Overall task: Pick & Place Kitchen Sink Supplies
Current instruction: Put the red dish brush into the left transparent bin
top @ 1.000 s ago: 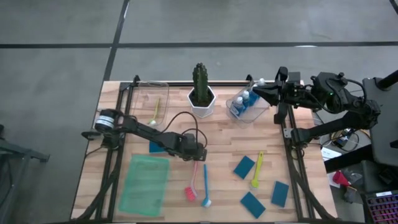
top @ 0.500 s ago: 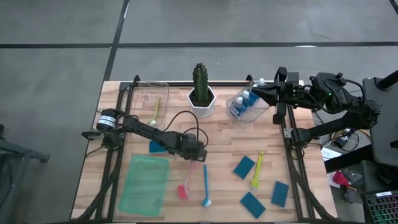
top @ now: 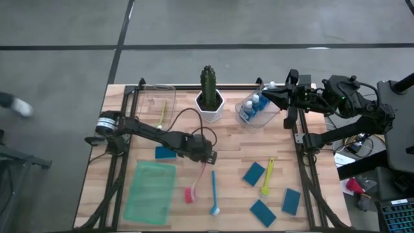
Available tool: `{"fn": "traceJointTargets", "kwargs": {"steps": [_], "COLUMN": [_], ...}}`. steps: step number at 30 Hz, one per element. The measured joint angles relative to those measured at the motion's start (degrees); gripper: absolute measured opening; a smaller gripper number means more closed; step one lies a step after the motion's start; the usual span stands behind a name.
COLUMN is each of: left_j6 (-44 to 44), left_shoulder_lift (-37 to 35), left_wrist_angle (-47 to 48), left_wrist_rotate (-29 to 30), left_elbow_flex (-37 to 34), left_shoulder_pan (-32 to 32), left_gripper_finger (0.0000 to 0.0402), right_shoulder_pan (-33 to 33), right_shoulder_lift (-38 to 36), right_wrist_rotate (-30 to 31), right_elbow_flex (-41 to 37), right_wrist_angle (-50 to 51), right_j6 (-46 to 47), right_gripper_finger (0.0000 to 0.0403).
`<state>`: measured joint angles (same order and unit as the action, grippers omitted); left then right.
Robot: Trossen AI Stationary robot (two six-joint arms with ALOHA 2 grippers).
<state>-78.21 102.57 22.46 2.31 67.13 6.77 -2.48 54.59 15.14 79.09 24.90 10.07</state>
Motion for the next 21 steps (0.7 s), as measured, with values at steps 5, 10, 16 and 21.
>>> {"fn": "traceJointTargets", "kwargs": {"steps": [5,10,16,21], "left_j6": [3.2,4.8,8.8,11.6], "left_shoulder_lift": [-5.9,-13.1,-23.1,-31.3], "left_wrist_angle": [0.0,0.8,4.7,13.0], "left_wrist_rotate": [0.2,1.5,2.8,4.1], "left_elbow_flex": [0.0,0.0,0.0,0.0], "left_shoulder_pan": [-1.5,-3.6,-6.9,-10.7], "left_gripper_finger": [0.0063,0.0061,0.0073,0.0068], "right_shoulder_pan": [0.0,0.0,0.0,0.0], "right_shoulder_lift": [0.0,0.0,0.0,0.0], "right_wrist_rotate": [0.0,0.0,0.0,0.0], "right_elbow_flex": [0.0,0.0,0.0,0.0], "right_wrist_angle": [-0.3,-0.3,-0.4,-0.4], "right_j6": [0.0,0.0,0.0,0.0], "right_gripper_finger": [0.0008,0.0008,0.0008,0.0008]}}
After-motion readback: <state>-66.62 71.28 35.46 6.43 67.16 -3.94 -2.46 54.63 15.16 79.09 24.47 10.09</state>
